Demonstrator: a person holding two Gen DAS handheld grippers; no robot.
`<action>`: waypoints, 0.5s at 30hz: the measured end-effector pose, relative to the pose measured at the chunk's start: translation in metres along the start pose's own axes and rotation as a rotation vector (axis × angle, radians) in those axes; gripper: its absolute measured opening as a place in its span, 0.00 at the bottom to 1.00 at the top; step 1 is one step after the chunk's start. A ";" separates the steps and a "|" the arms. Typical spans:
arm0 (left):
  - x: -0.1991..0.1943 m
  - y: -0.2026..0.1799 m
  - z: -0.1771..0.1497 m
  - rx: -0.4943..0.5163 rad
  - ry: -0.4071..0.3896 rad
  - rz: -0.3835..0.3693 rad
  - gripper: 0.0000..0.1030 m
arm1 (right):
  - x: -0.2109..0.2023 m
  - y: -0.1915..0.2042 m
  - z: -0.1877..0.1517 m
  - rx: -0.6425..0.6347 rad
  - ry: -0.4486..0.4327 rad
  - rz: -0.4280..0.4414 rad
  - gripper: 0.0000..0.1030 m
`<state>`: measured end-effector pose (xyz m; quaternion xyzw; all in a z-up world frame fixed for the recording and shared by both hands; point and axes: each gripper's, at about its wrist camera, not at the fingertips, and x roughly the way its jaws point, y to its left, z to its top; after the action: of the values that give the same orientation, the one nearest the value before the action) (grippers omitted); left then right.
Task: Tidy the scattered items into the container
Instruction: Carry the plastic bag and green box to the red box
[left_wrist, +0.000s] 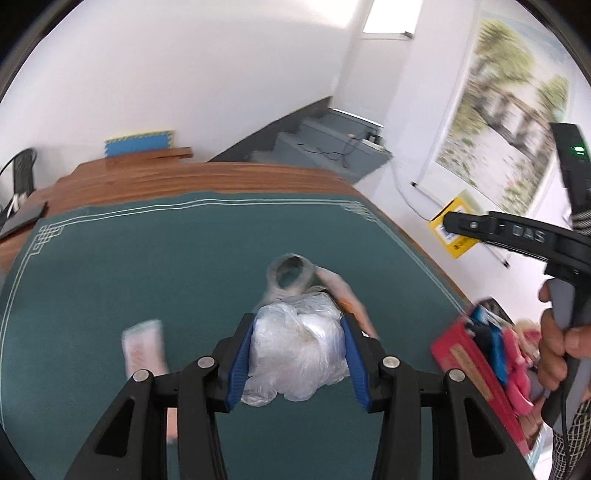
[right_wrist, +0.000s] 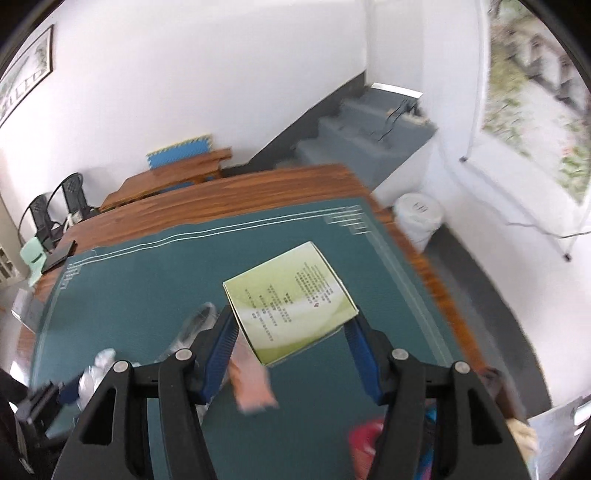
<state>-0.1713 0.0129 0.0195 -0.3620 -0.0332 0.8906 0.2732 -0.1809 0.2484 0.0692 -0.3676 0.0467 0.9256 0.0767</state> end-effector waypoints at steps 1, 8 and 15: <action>-0.002 -0.009 -0.002 0.016 0.000 -0.008 0.46 | -0.011 -0.010 -0.007 0.008 -0.015 -0.002 0.61; -0.020 -0.099 -0.023 0.141 0.013 -0.101 0.46 | -0.081 -0.084 -0.058 0.085 -0.099 -0.016 0.61; -0.023 -0.182 -0.045 0.225 0.061 -0.193 0.46 | -0.133 -0.153 -0.110 0.172 -0.140 -0.031 0.61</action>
<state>-0.0438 0.1495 0.0481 -0.3512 0.0407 0.8469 0.3972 0.0159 0.3689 0.0762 -0.2945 0.1149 0.9404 0.1255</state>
